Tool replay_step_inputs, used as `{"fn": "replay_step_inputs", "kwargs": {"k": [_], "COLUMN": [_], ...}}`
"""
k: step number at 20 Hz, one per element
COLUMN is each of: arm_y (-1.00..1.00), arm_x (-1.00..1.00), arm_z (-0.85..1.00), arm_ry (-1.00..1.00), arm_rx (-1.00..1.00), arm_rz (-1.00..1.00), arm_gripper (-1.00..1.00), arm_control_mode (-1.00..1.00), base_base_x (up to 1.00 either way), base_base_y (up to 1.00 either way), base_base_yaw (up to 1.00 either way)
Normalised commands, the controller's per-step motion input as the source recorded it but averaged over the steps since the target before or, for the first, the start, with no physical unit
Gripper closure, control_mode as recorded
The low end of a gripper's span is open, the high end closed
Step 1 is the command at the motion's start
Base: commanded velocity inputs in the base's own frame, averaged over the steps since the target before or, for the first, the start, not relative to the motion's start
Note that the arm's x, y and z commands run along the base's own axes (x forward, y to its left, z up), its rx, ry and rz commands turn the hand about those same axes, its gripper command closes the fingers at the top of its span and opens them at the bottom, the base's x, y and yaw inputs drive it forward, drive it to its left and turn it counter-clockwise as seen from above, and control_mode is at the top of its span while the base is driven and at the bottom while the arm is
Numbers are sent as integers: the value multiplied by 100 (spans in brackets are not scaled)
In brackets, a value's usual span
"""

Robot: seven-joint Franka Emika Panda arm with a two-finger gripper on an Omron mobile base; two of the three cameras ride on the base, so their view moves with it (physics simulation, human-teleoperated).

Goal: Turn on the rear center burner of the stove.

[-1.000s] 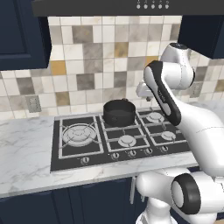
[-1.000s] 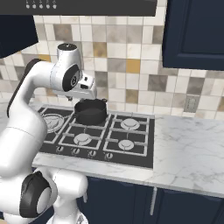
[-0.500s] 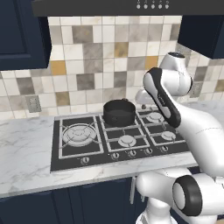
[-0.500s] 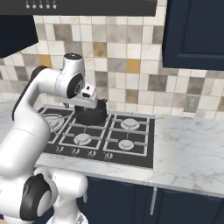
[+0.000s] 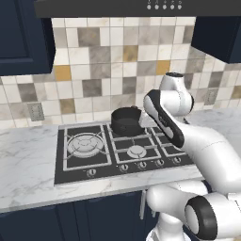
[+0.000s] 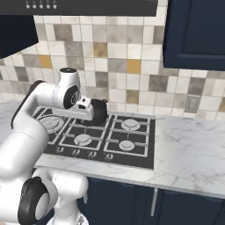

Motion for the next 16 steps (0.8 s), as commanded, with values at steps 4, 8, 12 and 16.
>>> {"fn": "replay_step_inputs", "kwargs": {"k": [4, 8, 12, 16], "arm_y": [3, 8, 14, 7], "arm_x": [0, 0, 0, 0], "arm_z": [-62, -66, -68, -44], "arm_ry": [8, 2, 0, 1], "arm_rx": [0, 0, 0, 0], "arm_rz": [0, 0, 0, 0], "arm_gripper": [-100, -100, -100, -100], "arm_control_mode": [-100, -100, -100, -100], "base_base_x": [0, 0, 0, 0], "base_base_y": [0, 0, 0, 0], "base_base_yaw": [0, 0, 0, 0]}}
